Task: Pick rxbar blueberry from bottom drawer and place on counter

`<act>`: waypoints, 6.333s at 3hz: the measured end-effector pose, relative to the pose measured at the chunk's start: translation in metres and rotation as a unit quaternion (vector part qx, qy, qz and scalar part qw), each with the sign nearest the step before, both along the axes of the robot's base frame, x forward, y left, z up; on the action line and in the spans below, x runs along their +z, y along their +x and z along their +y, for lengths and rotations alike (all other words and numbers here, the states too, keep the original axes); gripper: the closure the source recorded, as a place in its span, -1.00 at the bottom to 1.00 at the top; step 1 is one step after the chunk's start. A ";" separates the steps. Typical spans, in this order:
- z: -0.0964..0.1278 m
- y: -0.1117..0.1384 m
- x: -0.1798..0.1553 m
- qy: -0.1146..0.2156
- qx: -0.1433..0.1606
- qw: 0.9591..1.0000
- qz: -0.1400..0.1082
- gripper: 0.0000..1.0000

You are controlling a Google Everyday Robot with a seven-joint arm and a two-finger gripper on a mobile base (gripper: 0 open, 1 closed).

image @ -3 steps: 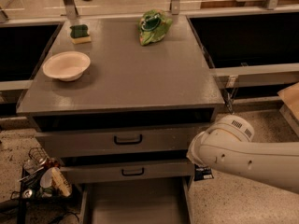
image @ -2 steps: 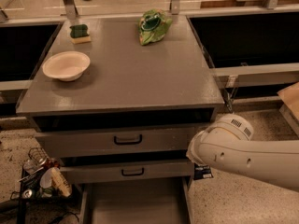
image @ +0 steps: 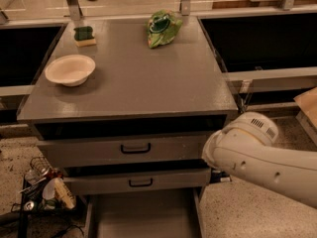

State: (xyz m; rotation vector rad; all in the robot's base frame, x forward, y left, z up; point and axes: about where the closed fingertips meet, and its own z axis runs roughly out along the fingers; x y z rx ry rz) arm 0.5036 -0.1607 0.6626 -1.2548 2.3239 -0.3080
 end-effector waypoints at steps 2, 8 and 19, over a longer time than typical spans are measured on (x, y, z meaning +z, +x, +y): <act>0.009 -0.037 0.148 -0.077 -0.010 0.993 -0.086 1.00; 0.046 -0.001 0.216 -0.091 0.032 0.985 -0.144 1.00; 0.138 0.124 0.229 -0.043 0.185 0.968 -0.164 1.00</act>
Offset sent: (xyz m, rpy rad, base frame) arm -0.0586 0.0225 0.2301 -0.2137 -0.2832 -0.0178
